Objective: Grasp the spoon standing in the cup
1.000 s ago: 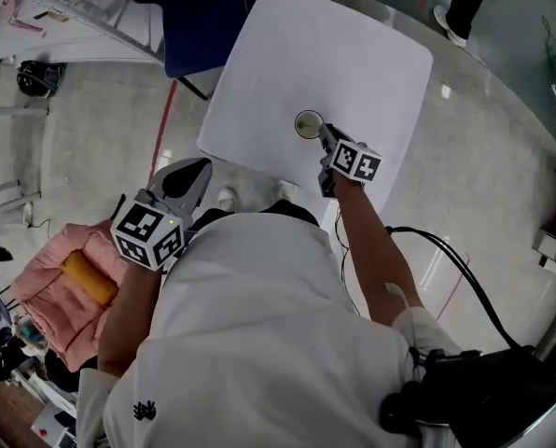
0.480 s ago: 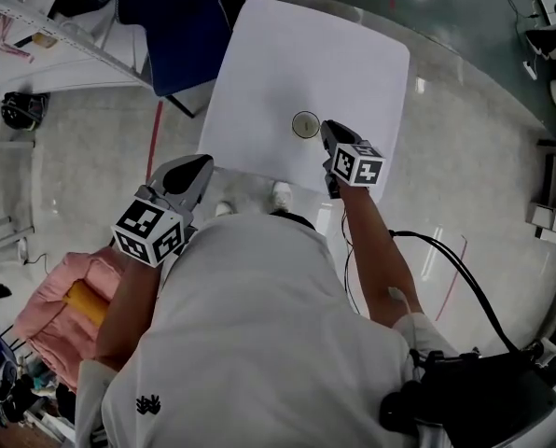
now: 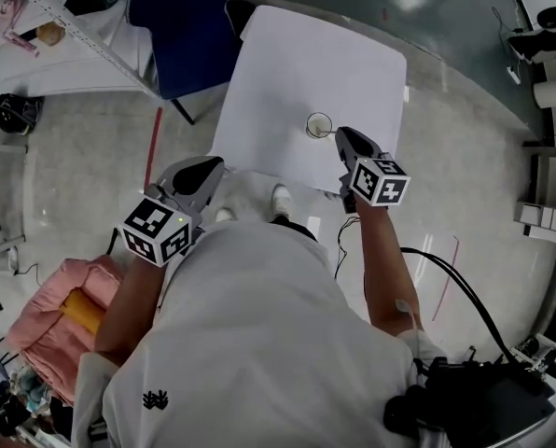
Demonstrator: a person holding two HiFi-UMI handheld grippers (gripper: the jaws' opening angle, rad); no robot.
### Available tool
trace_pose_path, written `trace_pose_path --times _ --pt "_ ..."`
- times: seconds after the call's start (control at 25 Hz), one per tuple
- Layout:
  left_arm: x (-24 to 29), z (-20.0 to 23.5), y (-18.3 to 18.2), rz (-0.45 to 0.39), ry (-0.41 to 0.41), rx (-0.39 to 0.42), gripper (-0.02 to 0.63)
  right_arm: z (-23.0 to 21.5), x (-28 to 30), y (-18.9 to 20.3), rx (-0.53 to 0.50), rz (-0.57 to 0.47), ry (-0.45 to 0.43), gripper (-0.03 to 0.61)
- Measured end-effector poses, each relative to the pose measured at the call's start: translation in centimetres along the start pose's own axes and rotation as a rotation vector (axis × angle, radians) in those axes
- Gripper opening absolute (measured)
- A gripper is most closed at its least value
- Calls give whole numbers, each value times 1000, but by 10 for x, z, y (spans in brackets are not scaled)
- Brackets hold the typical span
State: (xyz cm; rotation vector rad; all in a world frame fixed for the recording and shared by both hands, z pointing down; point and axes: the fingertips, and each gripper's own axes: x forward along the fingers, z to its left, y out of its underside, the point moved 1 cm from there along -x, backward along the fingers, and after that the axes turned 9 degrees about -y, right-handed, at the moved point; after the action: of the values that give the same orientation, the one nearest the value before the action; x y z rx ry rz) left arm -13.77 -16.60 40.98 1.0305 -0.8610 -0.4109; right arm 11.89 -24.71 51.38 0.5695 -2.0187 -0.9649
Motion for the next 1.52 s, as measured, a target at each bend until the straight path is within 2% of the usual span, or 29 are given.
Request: trace_pose_path --times 0.36,0.84,1.2,1.52 --pt "-61 21 18 -35 18 2 12 100 -33 -11 -87 -28 -35 44" --pt "-120 27 50 -47 39 0 12 215 -71 12 -192 -19 -102 44" --pt "-142 32 60 -70 27 -9 12 266 -76 32 -248 19 -167 44" --pt "-150 27 73 -70 14 -24 12 279 -77 41 -275 25 -198 44"
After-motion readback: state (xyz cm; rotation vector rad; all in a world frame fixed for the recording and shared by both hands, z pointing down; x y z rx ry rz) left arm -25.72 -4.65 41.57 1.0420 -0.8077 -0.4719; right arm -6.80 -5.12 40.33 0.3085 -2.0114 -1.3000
